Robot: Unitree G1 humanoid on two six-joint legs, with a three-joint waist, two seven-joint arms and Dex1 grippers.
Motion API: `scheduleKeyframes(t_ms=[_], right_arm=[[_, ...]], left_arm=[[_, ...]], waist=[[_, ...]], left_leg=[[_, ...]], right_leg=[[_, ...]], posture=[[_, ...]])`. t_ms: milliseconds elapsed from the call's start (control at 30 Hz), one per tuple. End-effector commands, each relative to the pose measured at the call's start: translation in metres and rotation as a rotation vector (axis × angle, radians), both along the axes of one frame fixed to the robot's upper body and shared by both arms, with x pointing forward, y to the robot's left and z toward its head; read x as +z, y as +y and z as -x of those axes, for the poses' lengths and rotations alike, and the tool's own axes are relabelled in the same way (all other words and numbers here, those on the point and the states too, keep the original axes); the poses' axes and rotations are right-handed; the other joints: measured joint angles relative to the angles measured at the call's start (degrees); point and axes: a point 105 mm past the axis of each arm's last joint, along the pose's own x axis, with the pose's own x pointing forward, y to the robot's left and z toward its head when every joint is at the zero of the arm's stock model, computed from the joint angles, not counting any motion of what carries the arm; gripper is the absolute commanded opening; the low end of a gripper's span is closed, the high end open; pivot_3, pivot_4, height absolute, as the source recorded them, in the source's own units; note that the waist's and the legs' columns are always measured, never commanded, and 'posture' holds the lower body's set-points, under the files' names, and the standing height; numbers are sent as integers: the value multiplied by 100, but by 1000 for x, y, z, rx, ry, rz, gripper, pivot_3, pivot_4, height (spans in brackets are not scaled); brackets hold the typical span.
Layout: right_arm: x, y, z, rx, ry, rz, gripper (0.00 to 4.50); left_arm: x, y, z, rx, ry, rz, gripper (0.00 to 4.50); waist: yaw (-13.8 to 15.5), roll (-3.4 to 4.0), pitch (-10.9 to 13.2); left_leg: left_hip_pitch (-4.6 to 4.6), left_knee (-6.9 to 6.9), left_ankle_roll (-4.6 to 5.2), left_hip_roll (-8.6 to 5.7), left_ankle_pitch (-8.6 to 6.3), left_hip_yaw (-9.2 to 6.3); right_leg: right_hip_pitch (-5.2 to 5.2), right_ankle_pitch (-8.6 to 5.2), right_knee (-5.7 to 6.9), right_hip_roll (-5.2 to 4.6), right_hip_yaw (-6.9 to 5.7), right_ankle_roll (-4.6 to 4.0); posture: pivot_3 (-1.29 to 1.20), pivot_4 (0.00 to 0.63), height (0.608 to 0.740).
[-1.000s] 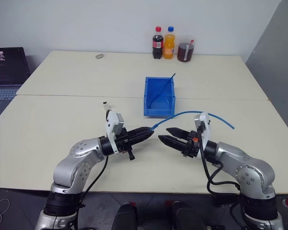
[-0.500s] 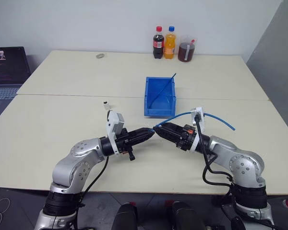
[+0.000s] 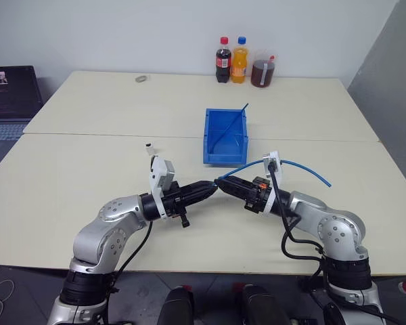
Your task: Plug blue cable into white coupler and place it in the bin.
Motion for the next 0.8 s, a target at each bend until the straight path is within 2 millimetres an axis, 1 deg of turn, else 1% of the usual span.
scheduleKeyframes(t_ms=[33,333,400,433,567,600,700,733,767,800], right_arm=[[14,4,6,55,-34,-49,161],[14,7,12,94,-29,-48,78],[14,7,12,93,-32,-47,77],[14,7,11,91,-33,-46,76],[13,6,8,70,-40,-39,71],[12,5,7,63,-42,-36,71],[12,2,3,44,-51,-27,71],[11,0,3,38,-54,-22,71],[11,-1,2,35,-57,-19,68],[11,-2,2,29,-61,-11,61]], left_arm=[[6,-2,4,-18,-38,-7,229],[2,2,1,9,-33,-19,229],[-1,4,3,1,-25,-36,930],[-2,5,4,-5,-17,-41,1079],[-9,10,9,-6,-7,-73,2128],[-11,13,10,2,-8,-86,2266],[-18,29,14,53,2,-132,3031],[-22,35,17,67,3,-154,3125],[-24,38,18,75,3,-169,3434],[-29,45,20,105,4,-192,3656]], waist=[[0,0,0],[-1,0,0],[0,0,0],[-1,0,0],[-11,1,1],[-9,2,1],[-11,3,2],[-12,3,2],[-10,3,2],[-11,3,2]], left_leg=[[0,0,0,0,0,0],[-1,-1,0,0,0,1],[-1,-2,0,0,0,1],[-1,-3,0,0,0,1],[-1,-8,0,1,0,2],[-2,-9,0,2,0,2],[-4,-10,0,3,-1,2],[-4,-12,0,4,-1,3],[-4,-13,0,4,-1,3],[-5,-16,0,5,-1,3]], right_leg=[[0,0,-1,0,0,0],[0,0,-3,0,1,0],[-1,0,-4,0,1,0],[0,0,-5,0,0,0],[-2,-1,-10,0,2,-1],[-2,-1,-11,0,1,-1],[-2,-1,-19,0,1,-1],[-2,-1,-21,-1,2,-1],[-2,0,-22,-1,1,-1],[-2,-1,-27,-1,1,-1]], posture=[[0,150,740],[0,150,740],[0,150,740],[0,150,740],[0,150,740],[0,150,740],[0,150,740],[0,150,740],[0,150,740],[0,150,740]])
